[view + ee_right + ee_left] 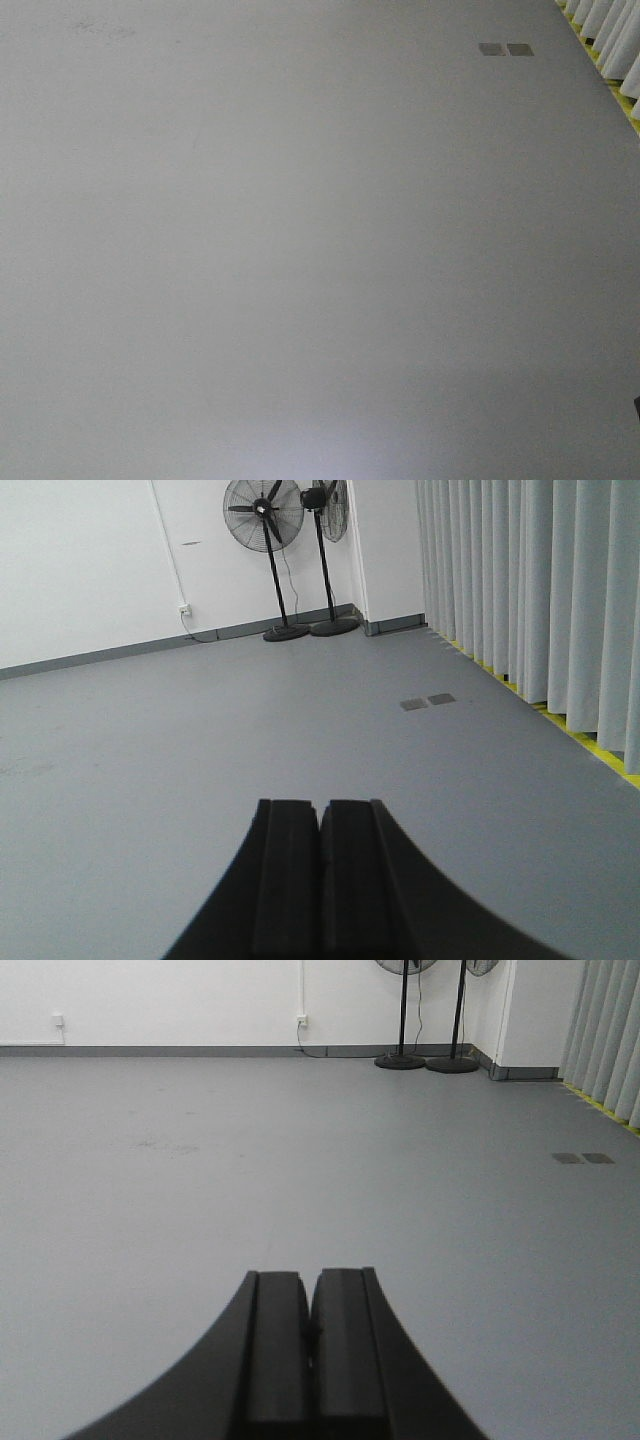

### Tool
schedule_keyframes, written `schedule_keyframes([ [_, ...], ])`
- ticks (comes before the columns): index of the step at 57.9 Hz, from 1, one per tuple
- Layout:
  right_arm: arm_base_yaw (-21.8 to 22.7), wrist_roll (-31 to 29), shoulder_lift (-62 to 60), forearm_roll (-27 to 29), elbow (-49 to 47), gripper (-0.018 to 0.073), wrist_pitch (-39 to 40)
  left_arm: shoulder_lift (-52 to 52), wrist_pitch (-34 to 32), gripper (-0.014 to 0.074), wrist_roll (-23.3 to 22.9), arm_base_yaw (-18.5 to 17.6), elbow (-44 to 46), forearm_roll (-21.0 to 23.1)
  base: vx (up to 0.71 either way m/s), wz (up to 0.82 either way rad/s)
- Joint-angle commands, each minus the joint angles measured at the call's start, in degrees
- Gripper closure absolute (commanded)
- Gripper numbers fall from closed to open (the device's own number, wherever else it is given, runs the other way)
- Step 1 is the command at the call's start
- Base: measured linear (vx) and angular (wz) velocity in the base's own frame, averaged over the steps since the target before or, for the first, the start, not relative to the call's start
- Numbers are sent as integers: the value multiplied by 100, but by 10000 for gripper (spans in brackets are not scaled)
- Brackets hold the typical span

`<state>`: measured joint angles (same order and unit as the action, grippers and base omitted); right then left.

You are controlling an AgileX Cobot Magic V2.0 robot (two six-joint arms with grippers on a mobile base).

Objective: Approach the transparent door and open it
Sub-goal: 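Drive the base forward across the grey floor toward the glass door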

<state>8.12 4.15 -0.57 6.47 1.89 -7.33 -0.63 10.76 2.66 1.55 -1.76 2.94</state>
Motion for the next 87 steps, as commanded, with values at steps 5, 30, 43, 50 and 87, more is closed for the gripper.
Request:
schedule_keyframes([
  [5, -8, -4, -88, -10, 10, 565, 478, -80, -456, 530, -40, -11, -93, 37, 0, 0],
  [30, -8, -4, -88, -10, 10, 565, 478, -80, -456, 530, -40, -11, -93, 37, 0, 0],
  [43, -8, -4, -88, -10, 10, 565, 478, -80, -456, 530, -40, -11, -93, 37, 0, 0],
  [50, -8, -4, -88, -10, 10, 565, 478, -80, -456, 530, -40, -11, -93, 37, 2, 0],
  [87, -8, -4, -88, -10, 10, 565, 478, -80, -456, 530, -40, -11, -93, 37, 13, 5],
])
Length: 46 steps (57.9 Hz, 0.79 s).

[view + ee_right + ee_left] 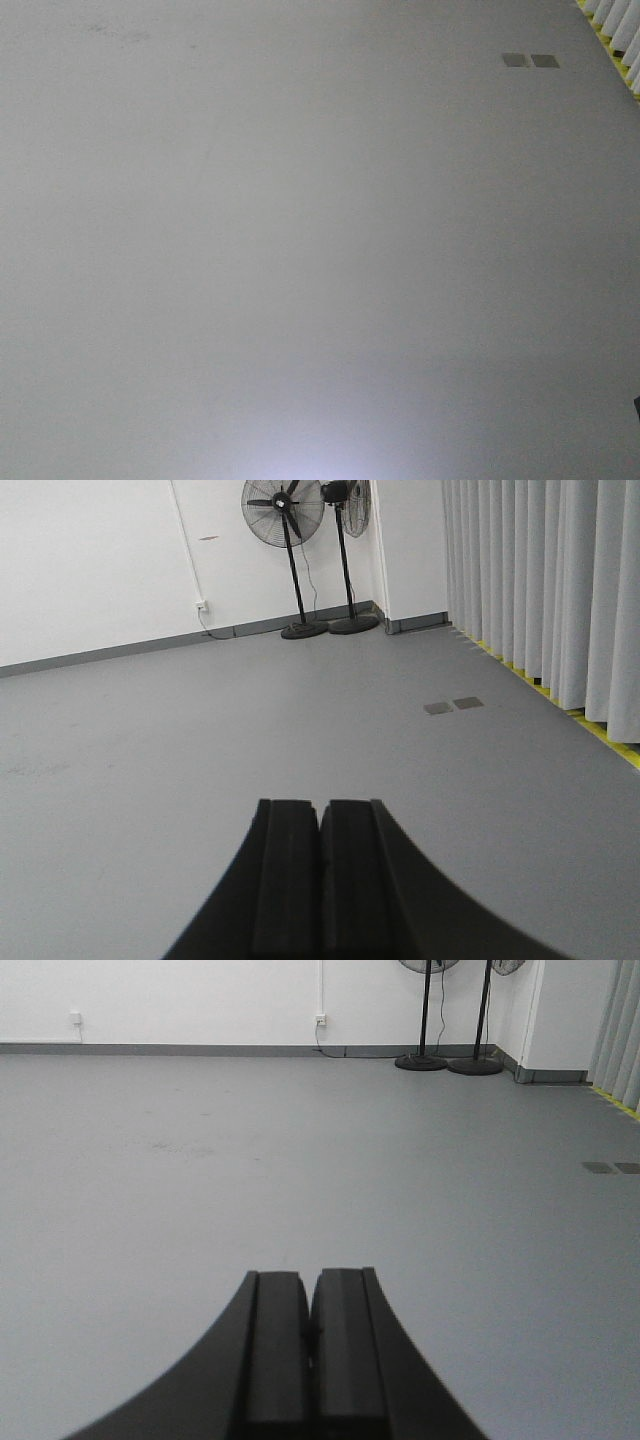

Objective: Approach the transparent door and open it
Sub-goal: 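Drive the base forward across the grey floor toward the glass door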

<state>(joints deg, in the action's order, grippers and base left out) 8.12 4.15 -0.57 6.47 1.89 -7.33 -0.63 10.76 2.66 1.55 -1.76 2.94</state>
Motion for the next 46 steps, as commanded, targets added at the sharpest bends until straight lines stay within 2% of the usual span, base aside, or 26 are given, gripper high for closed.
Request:
schedule_keyframes([
  [1, -8, -4, -88, -10, 10, 565, 478, -80, -456, 530, -40, -11, -93, 37, 20, 3],
  [24, -8, -4, -88, -10, 10, 565, 478, -80, -456, 530, -40, -11, -93, 37, 26, -11],
  [46, -8, -4, -88, -10, 10, 565, 478, -80, -456, 530, -40, -11, -93, 37, 39, -5],
])
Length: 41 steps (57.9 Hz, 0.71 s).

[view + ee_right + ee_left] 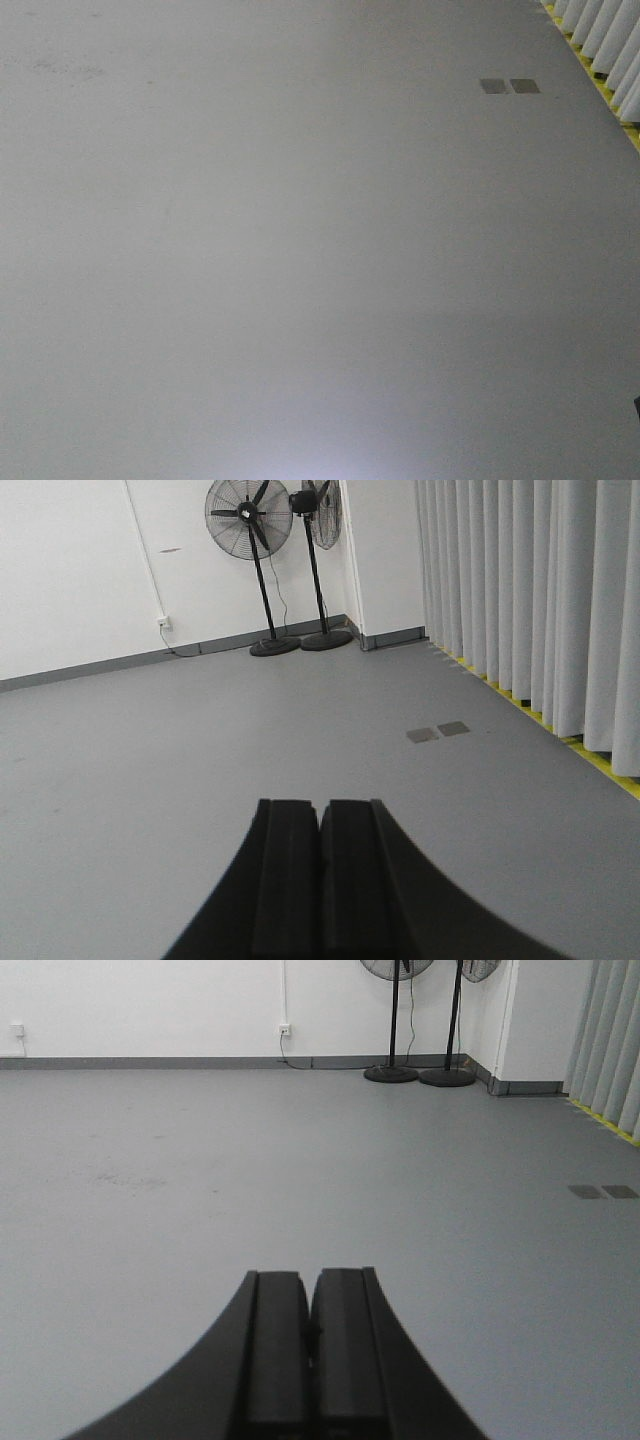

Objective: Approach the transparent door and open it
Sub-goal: 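Drive the base forward across the grey floor toward the glass door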

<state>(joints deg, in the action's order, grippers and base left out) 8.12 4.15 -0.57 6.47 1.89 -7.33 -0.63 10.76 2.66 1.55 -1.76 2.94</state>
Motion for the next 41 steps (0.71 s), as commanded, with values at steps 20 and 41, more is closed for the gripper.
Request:
schedule_keyframes([
  [20, -8, -4, -88, -10, 10, 565, 478, -80, -456, 530, -40, -11, -93, 37, 46, 3],
  [41, -8, -4, -88, -10, 10, 565, 478, -80, -456, 530, -40, -11, -93, 37, 48, 24],
])
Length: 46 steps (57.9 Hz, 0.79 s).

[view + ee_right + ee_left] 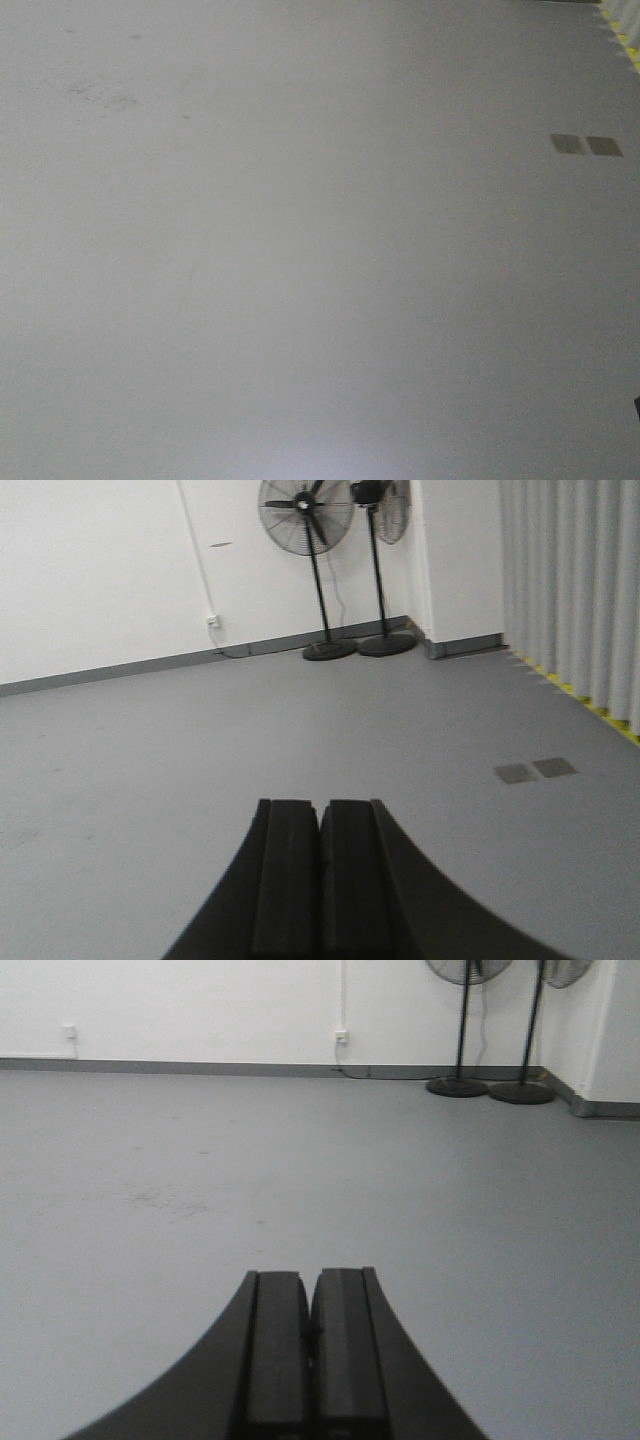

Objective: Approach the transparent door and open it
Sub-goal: 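Drive the base forward across the grey floor toward the glass door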

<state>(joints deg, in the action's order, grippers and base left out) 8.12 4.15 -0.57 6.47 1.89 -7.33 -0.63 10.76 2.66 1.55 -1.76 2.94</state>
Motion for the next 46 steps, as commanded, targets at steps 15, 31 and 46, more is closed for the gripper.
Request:
schedule_keyframes([
  [15, -8, -4, -88, -10, 10, 565, 478, -80, -456, 530, -40, -11, -93, 37, 50, 38],
  [31, -8, -4, -88, -10, 10, 565, 478, -80, -456, 530, -40, -11, -93, 37, 56, 54],
  [46, -8, -4, -88, -10, 10, 565, 478, -80, -456, 530, -40, -11, -93, 37, 61, 70],
])
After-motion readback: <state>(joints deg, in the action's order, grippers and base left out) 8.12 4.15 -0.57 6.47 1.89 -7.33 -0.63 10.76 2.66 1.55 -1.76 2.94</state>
